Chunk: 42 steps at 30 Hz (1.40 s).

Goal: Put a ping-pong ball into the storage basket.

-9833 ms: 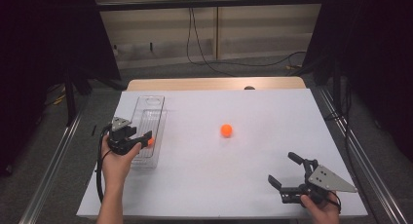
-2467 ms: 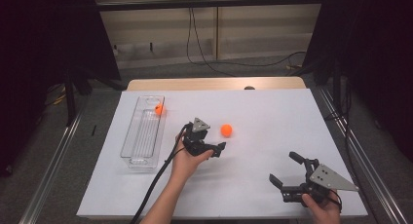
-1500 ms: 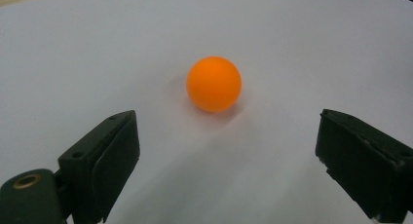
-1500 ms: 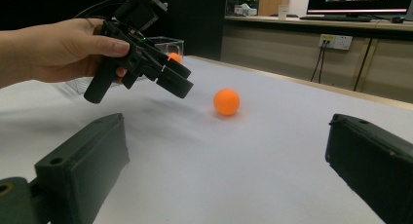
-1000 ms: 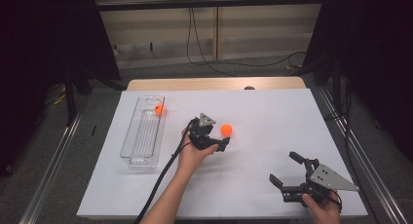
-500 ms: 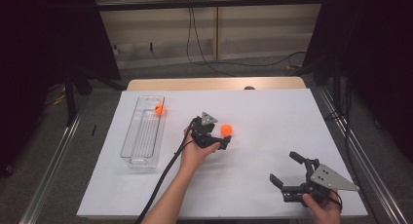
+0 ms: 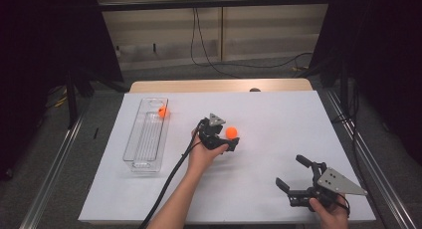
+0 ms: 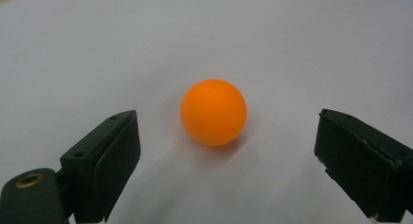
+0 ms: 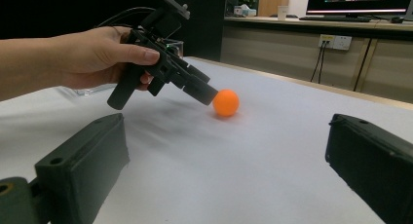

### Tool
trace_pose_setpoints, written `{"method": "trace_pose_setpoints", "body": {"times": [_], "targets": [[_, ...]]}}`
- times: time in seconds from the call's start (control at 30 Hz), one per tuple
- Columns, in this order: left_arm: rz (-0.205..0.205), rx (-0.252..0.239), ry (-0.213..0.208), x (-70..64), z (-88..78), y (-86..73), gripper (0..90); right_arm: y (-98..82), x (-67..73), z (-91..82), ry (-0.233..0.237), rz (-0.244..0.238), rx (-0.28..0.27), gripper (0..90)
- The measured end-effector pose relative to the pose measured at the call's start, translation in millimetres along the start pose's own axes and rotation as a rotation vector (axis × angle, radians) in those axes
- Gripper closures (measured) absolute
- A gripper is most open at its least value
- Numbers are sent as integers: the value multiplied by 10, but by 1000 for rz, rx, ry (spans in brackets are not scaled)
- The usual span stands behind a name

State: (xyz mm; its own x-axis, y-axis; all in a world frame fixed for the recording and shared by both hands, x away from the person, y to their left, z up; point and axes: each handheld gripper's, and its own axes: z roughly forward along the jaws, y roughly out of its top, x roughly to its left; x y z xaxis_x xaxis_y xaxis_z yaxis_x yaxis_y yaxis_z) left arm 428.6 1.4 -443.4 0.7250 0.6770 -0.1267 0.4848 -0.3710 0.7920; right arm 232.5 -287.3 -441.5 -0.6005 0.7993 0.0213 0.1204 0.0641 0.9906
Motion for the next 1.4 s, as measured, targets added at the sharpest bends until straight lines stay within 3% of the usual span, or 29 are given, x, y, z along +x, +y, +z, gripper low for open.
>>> {"method": "trace_pose_setpoints", "body": {"times": [1.4], "targets": [[-10, 20, 8, 50, 189, 2, 170, 1, -1, -4, 4, 1, 0, 12]]}}
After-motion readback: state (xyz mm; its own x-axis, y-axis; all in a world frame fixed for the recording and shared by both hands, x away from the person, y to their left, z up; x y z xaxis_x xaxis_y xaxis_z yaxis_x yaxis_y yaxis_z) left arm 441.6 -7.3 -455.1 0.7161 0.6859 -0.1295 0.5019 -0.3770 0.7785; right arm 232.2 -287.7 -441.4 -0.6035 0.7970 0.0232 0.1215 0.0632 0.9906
